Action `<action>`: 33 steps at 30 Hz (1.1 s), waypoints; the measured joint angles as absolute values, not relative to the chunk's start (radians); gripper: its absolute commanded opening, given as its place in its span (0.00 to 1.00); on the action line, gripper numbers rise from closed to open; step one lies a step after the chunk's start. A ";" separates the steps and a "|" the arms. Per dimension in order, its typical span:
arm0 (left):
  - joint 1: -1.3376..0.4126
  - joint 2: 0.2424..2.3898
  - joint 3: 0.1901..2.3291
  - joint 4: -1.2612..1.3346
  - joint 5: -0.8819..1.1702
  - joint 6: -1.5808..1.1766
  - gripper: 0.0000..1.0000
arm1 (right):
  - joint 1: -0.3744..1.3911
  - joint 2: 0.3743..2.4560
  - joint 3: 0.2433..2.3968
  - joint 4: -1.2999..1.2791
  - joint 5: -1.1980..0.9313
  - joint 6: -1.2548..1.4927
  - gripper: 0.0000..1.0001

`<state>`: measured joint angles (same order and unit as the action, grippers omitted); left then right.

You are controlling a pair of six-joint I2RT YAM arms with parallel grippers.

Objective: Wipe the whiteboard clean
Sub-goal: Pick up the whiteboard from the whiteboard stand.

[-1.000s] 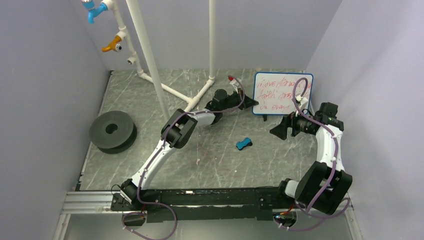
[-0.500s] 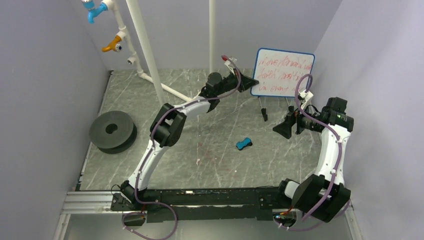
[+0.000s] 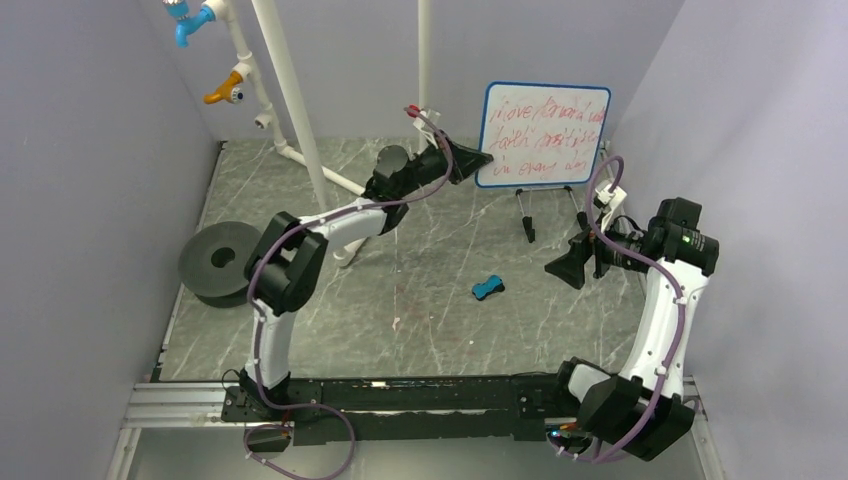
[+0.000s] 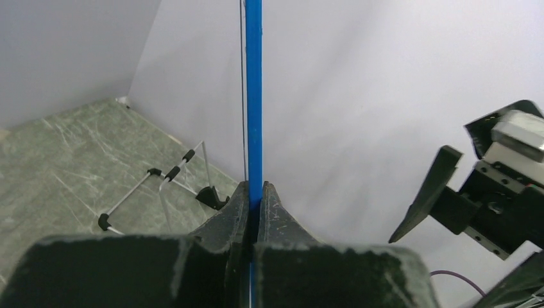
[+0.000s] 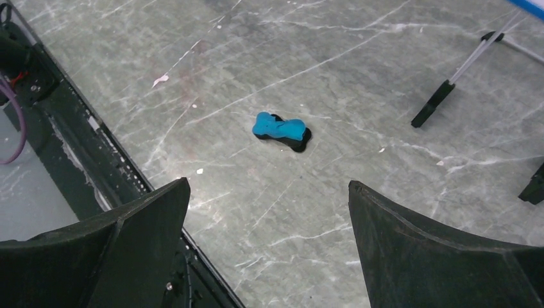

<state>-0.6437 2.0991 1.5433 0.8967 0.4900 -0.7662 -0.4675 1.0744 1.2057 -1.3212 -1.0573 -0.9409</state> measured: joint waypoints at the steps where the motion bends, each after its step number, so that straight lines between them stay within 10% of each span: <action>1: -0.643 2.059 1.504 0.908 0.484 -0.759 0.00 | -0.467 1.072 1.206 -1.336 -1.057 -0.951 0.95; 33: -0.646 0.861 0.498 0.615 0.055 -0.469 0.00 | -0.046 0.972 0.959 -1.095 -0.944 -0.868 1.00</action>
